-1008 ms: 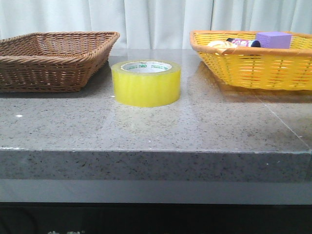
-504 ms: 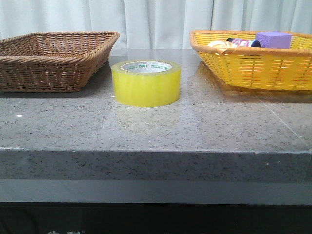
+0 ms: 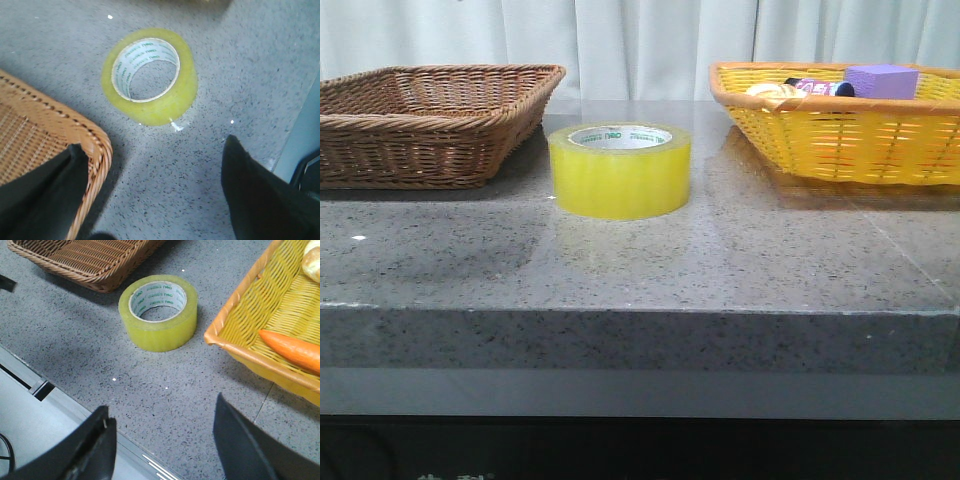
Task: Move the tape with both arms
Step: 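Open the right gripper and withdraw it from the tape roll, then lower the left gripper into the tape roll's hole and grip its rim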
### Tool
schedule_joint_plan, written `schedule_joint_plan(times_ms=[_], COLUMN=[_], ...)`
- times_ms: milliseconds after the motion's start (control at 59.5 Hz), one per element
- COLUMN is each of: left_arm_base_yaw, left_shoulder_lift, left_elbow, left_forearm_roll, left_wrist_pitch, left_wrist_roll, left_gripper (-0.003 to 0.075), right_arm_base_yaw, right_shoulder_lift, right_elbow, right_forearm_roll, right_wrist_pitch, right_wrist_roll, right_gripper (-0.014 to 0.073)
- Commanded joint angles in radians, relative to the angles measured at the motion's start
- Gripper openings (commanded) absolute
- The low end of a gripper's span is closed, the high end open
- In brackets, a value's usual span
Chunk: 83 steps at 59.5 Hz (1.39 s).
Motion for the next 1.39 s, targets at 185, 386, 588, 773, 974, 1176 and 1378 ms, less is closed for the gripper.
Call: schedule_joint_plan(times_ms=[185,386,588,773,974,1176,1378], left_arm_base_yaw=[-0.008,-0.008,-0.008,-0.008,-0.008,-0.008,-0.008], left_shoulder_lift=[0.220,0.366,0.488,0.579,0.638,0.680,0.708], left_elbow=[-0.244,-0.381,-0.507,-0.587,-0.607,-0.608,-0.608], left_forearm_roll=[-0.107,-0.131,-0.208,-0.234,-0.257,-0.259,-0.260], left_wrist_pitch=[0.114,0.186,0.258,0.331,0.338,0.347,0.348], left_wrist_roll=[0.145,0.145,0.167,0.166,0.166,0.166,0.166], left_gripper=[0.0542,0.0542,0.0542,0.0542,0.0542,0.0508,0.0452], right_arm_base_yaw=[-0.005,-0.005,-0.005,-0.005,-0.005,-0.005,-0.005], right_shoulder_lift=[-0.011,-0.011,-0.011,-0.011,-0.011,-0.011,-0.011], right_elbow=[-0.026,-0.026,-0.026,-0.026,-0.026,-0.026,-0.026], right_forearm_roll=[0.001,0.001,0.001,0.001,0.001,0.001,0.001], right_wrist_pitch=[-0.074,-0.074,-0.074,-0.074,-0.074,-0.074,-0.074], right_wrist_roll=[0.001,0.001,0.001,0.001,0.001,0.001,0.001], right_gripper=[0.0455,0.0455,0.0455,0.0455,0.0455,0.0455,0.0455])
